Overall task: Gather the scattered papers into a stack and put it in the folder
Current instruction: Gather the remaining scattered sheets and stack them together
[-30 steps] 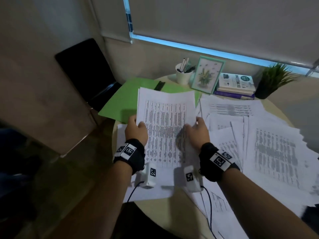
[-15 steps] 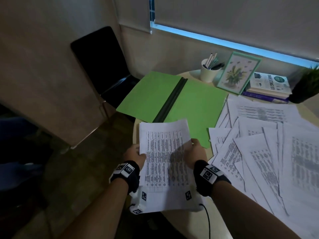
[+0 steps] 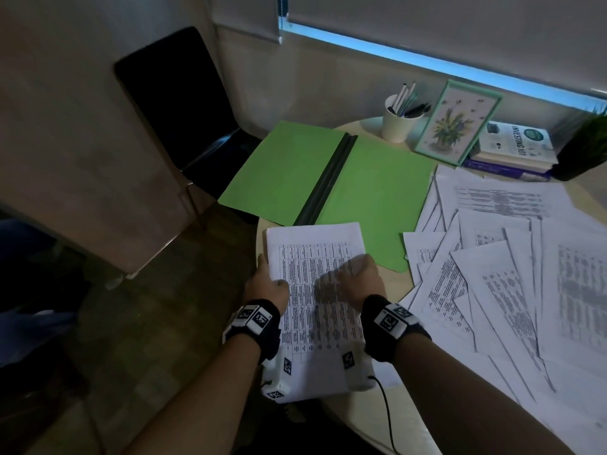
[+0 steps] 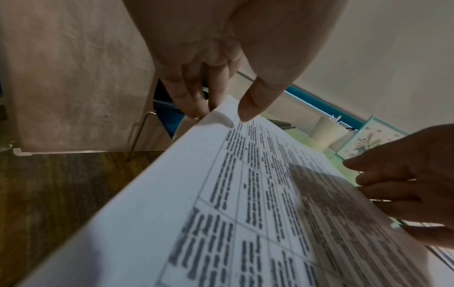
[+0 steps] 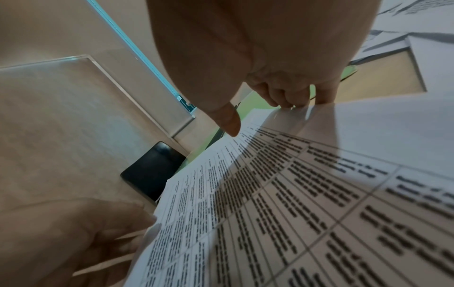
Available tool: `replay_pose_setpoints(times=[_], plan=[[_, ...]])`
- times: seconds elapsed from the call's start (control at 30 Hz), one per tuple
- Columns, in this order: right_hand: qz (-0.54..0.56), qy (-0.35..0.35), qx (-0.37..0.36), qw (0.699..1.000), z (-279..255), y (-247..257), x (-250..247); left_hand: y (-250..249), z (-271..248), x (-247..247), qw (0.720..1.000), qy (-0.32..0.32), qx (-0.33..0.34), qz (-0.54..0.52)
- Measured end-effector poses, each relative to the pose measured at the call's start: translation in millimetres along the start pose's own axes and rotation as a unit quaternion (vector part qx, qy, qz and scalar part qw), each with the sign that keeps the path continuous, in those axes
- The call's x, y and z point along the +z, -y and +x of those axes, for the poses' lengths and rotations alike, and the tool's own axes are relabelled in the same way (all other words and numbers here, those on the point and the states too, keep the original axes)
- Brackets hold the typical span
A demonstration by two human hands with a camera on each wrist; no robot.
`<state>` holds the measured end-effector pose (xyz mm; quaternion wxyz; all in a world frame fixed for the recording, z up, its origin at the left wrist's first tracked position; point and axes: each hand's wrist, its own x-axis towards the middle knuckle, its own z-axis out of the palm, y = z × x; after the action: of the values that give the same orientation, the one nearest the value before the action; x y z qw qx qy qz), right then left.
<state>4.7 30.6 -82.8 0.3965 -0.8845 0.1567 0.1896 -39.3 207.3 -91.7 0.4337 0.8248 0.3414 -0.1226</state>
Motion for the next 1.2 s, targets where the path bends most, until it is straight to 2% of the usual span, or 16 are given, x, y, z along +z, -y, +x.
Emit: replay_pose_setpoints(times=[0.43, 0.63, 0.7, 0.8, 0.97, 1.07, 1.2], plan=[[0.006, -0.007, 0.022, 1.0, 1, 8, -6, -8, 11, -1, 1.0, 0.002, -0.017, 0.019], [0.038, -0.017, 0.002, 0.999, 5, 2, -17, -15, 2, -2, 0.998, -0.035, -0.036, 0.029], [0.05, -0.014, -0.001, 0.999, 5, -3, -24, -23, -4, 1, 0.998, -0.056, -0.018, 0.028], [0.059, -0.006, -0.015, 0.998, 7, -12, -42, -46, -18, 12, 0.997, -0.069, 0.021, 0.028], [0.076, 0.003, -0.038, 0.996, 3, -31, -86, -92, -47, 45, 0.995, -0.077, 0.047, 0.032], [0.113, -0.012, -0.047, 0.992, 5, -52, -125, -118, -65, 81, 0.995, -0.054, 0.078, 0.012], [0.142, -0.05, -0.039, 0.988, 10, -93, -188, -155, -92, 135, 0.995, 0.01, 0.099, -0.011]])
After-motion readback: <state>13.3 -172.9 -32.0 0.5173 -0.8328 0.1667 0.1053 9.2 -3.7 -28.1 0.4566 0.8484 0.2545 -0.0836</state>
